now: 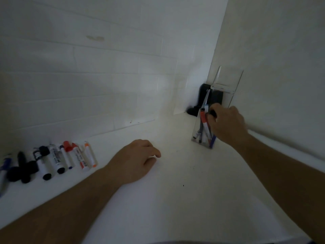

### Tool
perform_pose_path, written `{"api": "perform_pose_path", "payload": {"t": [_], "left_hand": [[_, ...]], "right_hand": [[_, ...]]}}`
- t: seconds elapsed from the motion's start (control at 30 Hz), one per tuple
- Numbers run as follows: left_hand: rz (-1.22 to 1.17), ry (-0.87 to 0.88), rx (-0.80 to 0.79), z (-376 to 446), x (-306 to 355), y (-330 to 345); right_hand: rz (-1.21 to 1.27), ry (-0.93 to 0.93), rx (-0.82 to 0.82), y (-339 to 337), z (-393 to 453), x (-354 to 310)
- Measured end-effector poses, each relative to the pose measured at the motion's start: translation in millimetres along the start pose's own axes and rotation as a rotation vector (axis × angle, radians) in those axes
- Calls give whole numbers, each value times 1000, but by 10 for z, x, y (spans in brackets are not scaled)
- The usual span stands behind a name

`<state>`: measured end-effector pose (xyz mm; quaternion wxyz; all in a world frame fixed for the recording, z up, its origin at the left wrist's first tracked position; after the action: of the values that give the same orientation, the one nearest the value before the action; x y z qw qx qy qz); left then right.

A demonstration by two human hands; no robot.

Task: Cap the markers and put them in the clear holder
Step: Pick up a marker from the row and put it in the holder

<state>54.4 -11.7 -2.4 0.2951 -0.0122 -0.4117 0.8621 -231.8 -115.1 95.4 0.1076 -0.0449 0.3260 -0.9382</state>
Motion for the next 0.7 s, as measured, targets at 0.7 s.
{"api": "perform_pose_path", "payload": {"t": [0.7], "left_hand": [[253, -295, 356, 71, -736, -1237]], "right_hand": [[794, -465, -322, 61, -730, -2449]]}}
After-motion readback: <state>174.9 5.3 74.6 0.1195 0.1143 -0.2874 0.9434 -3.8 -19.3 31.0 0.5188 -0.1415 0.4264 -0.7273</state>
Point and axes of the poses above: each hand's wrist, its own z-axis towards the middle knuckle, its own y-axis out of the palm, x = y × z, the point moved 4 cm from there along z, towards the middle knuckle, and after that the axes turned 11 degrees about x, right-handed, at the moved point
